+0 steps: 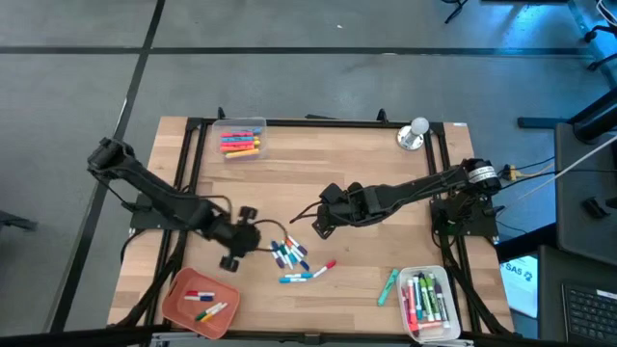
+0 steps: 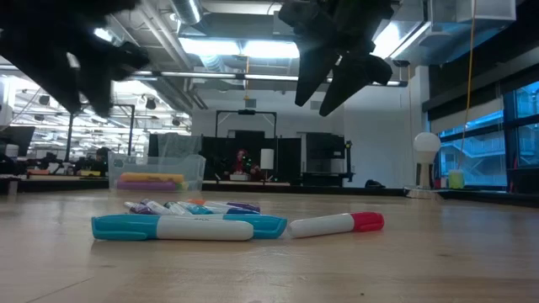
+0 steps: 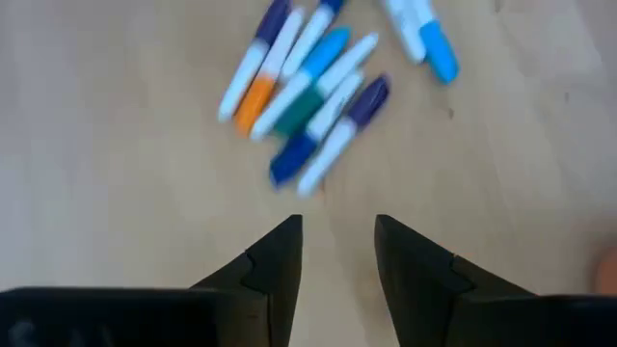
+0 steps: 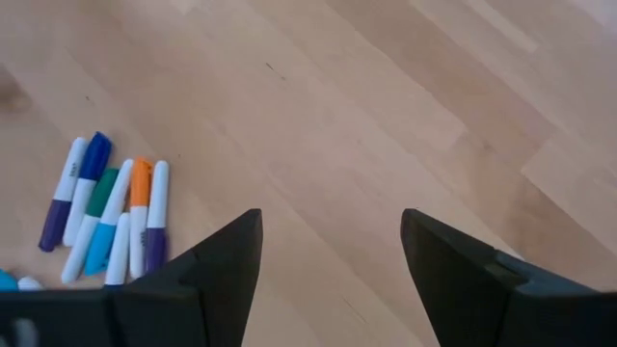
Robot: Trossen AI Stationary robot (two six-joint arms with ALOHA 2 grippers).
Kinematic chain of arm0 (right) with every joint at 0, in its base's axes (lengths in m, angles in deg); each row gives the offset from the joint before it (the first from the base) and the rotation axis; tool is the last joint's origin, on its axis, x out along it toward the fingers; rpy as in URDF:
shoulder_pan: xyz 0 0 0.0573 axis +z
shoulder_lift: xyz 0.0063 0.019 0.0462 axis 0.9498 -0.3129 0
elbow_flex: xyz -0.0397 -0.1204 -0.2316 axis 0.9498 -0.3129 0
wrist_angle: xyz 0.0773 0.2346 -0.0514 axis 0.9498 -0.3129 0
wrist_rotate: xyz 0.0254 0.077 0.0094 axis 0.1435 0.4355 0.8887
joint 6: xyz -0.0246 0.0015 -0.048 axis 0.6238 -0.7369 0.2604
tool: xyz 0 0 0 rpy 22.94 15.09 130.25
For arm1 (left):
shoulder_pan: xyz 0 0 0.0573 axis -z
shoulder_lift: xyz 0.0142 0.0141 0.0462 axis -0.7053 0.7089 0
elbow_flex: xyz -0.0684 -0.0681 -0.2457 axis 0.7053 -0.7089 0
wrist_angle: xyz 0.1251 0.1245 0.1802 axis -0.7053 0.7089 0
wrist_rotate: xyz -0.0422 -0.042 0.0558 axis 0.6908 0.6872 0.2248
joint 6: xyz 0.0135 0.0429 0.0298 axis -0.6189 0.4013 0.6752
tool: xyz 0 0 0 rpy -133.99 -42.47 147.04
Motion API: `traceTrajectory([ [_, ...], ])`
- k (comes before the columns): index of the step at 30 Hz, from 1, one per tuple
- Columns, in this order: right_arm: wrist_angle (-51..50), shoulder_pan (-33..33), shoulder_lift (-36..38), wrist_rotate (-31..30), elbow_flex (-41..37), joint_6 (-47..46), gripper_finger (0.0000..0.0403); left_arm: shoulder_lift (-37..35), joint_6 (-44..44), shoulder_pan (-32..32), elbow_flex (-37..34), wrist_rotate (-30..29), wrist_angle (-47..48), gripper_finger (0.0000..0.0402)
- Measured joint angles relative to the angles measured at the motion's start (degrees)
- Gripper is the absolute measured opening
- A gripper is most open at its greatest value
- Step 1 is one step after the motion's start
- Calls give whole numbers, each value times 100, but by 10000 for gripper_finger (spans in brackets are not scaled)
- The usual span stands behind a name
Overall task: Pick & Place Markers
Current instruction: Put the blue pen into the orange bin
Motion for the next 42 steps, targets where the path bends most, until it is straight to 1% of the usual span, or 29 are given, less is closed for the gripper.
traceTrajectory([
  [3,-6,79,0,-109,0,-127,247,413,753,-245,0,528,-676,121],
  [5,-46,124,0,-118,0,-217,247,672,1057,-330,0,855,-994,117],
  [9,-210,261,0,-235,0,-408,247,1127,1374,-475,-2,1334,-1366,109],
  [12,-352,350,0,-304,0,-526,247,1288,1472,-569,-2,1502,-1576,103],
  [22,-369,489,0,-272,0,-627,247,1400,1772,-710,-9,1402,-1654,99],
  [31,-419,629,0,-219,0,-636,247,2096,1903,-844,5,1346,-1716,97],
  [36,-508,706,0,-210,0,-636,247,2291,1710,-839,20,1347,-1769,97],
  [39,-522,713,0,-212,0,-636,247,2293,1533,-837,17,1336,-1715,80],
  [42,-520,713,0,-260,0,-636,247,2128,1326,-839,13,1299,-1529,47],
])
